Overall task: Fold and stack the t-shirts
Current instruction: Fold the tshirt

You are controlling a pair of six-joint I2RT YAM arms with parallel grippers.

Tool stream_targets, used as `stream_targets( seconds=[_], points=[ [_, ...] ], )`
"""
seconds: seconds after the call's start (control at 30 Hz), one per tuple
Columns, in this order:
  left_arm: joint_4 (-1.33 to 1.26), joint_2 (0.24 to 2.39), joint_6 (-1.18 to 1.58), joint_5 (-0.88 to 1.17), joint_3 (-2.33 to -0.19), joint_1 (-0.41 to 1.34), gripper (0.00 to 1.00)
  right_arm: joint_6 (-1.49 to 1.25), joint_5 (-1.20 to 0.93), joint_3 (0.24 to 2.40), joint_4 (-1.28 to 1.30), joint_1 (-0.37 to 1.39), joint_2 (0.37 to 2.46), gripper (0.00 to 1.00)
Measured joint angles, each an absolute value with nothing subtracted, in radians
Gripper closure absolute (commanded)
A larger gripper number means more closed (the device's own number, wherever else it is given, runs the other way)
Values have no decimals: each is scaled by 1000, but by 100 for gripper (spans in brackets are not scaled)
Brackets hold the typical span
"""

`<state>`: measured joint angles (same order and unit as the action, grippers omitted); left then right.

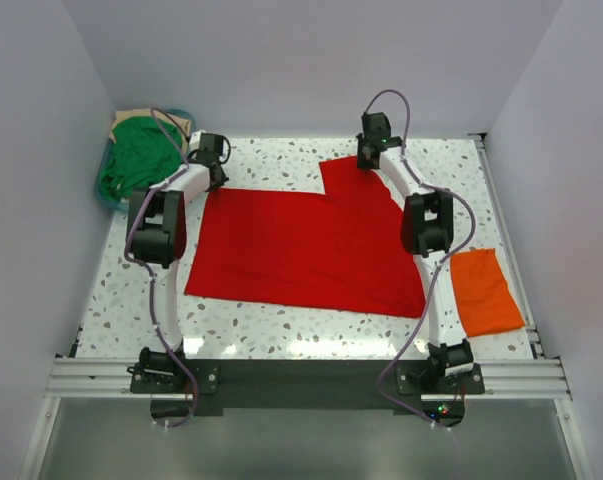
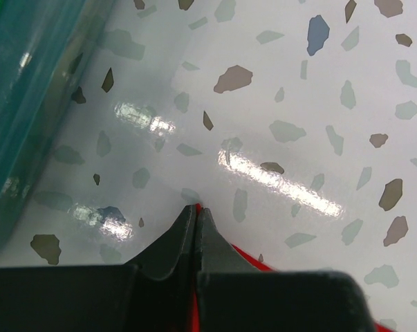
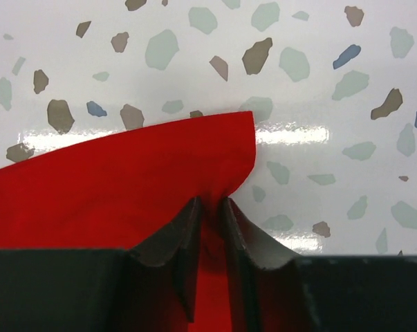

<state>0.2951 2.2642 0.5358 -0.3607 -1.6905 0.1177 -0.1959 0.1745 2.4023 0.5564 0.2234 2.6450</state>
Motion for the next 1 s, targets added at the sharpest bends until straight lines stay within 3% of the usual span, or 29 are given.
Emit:
stream_targets(
  seconds=[0.27,1.0],
  points=[
    [292,2264,536,-352,-1691,117,100,-196,178,2373,524,230,2631,100],
    [268,2279,538,-305,-1849,51,100,-174,191,2470,398,195,2628,100]
  ],
)
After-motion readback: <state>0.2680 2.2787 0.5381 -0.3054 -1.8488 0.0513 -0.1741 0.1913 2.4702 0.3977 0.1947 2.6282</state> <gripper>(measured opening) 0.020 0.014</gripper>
